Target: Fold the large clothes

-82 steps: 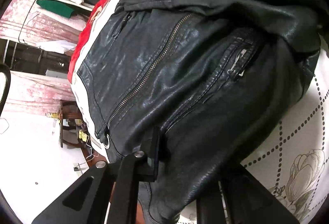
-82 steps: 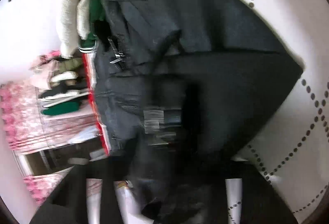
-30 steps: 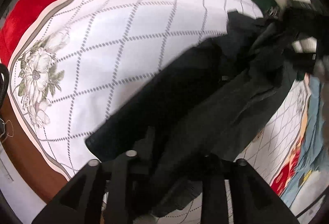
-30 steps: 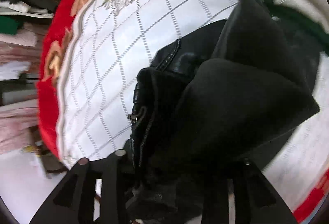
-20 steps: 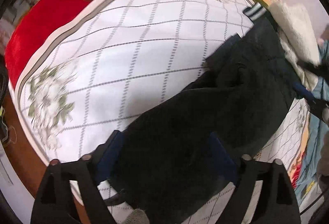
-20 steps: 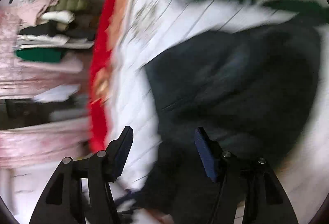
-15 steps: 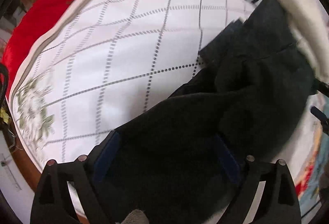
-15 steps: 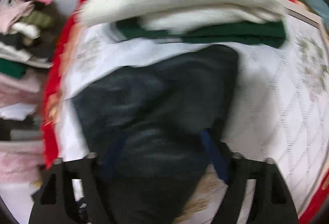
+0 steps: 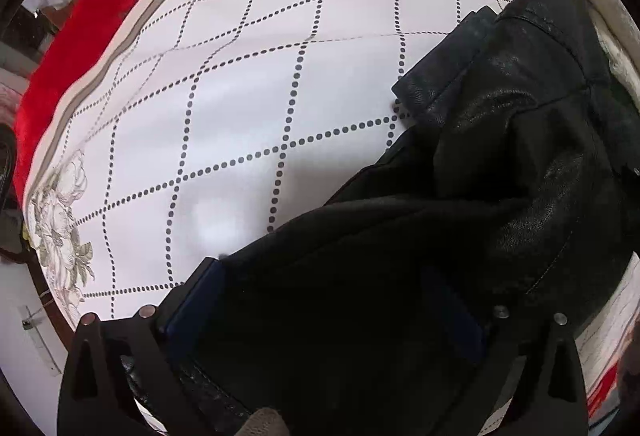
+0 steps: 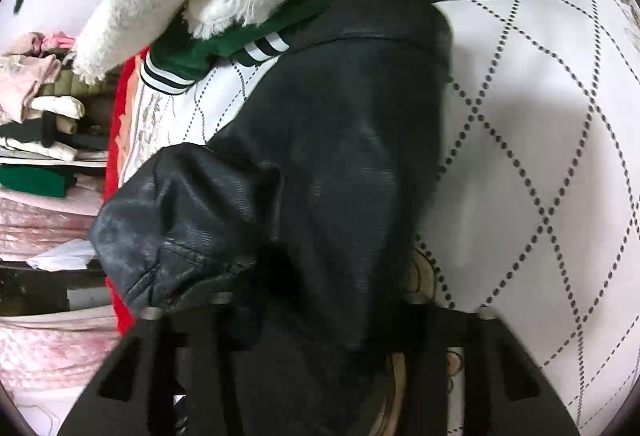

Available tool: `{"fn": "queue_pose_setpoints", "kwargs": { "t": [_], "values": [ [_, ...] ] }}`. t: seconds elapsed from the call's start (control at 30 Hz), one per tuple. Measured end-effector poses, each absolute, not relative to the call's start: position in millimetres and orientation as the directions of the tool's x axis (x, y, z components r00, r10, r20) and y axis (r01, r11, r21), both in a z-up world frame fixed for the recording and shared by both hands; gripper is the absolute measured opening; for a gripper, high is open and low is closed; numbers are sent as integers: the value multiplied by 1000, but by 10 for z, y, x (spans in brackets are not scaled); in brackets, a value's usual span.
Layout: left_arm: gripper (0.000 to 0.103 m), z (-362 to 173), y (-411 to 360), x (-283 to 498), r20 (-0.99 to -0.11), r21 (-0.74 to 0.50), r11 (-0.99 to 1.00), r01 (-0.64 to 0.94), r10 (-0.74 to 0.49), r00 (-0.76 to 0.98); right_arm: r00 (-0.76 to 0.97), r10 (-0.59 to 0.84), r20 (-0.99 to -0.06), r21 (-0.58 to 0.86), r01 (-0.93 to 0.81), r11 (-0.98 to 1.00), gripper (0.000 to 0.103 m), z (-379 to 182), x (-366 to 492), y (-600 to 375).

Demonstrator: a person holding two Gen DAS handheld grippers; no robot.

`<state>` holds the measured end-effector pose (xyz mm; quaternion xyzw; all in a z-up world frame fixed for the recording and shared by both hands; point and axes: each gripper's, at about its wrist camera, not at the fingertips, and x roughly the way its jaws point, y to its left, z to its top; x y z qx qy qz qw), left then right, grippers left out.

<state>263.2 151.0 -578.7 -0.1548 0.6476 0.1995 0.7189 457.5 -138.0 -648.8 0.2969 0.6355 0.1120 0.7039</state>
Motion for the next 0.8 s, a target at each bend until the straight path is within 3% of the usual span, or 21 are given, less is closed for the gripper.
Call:
{"fn": "queue_pose_setpoints", "kwargs": {
  "t": [0.1, 0.5, 0.67, 0.7, 0.8],
  "values": [
    [103, -5723, 1410, 2639, -990, 67, 888, -454, 117, 81, 180, 531, -828, 561, 277, 781, 17, -6377, 4402, -1572],
    [103, -5134, 700, 2462, -983, 12, 939, -345, 74, 166, 78, 367, -927, 351, 527, 774, 17, -6026, 2803, -2786],
    [103, -5143, 343, 2732, -984, 29, 954, -299, 80, 158, 22, 339, -941, 293, 559, 776, 30, -6039, 2335, -3232],
    [103, -5176, 306, 2783, -983, 37, 956, -291, 87, 160, 41, 304, -952, 277, 541, 794, 40, -5946, 2276, -3288],
    [103, -5365, 222, 2900, -980, 91, 959, -268, 135, 148, 69, 175, -982, 187, 452, 872, 43, -5663, 2269, -3300]
  ]
}}
